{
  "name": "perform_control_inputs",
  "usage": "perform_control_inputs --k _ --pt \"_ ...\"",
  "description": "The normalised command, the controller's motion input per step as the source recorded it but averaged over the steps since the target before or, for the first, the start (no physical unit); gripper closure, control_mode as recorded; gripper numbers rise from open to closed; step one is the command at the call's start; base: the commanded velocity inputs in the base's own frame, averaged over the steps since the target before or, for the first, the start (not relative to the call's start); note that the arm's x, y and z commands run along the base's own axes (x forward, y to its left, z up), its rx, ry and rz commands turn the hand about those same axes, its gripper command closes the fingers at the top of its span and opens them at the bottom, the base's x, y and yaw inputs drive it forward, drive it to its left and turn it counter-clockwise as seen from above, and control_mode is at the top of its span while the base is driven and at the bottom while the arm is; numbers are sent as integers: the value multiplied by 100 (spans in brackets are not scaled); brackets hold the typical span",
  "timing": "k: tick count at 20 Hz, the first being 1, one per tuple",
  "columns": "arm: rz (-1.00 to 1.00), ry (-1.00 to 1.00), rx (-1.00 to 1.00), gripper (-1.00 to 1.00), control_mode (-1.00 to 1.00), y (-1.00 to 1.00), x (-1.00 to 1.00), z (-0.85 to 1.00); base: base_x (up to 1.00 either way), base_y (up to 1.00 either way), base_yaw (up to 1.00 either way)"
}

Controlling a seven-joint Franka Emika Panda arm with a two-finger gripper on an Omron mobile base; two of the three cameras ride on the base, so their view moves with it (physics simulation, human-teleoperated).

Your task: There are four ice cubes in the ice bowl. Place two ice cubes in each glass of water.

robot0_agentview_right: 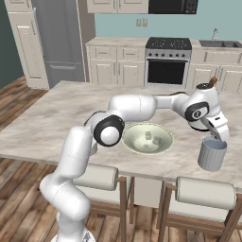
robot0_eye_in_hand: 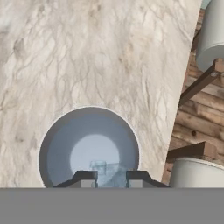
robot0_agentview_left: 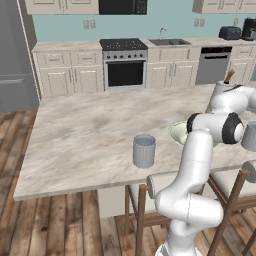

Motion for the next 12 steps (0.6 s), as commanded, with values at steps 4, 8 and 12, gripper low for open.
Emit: perform_control_inputs --k 4,8,12 --pt "0 -4 0 100 -100 -2 5 -22 0 0 0" --pt "0 -2 0 100 -100 0 6 -26 0 0 0" --pt "0 -2 0 100 -100 0 10 -25 0 0 0"
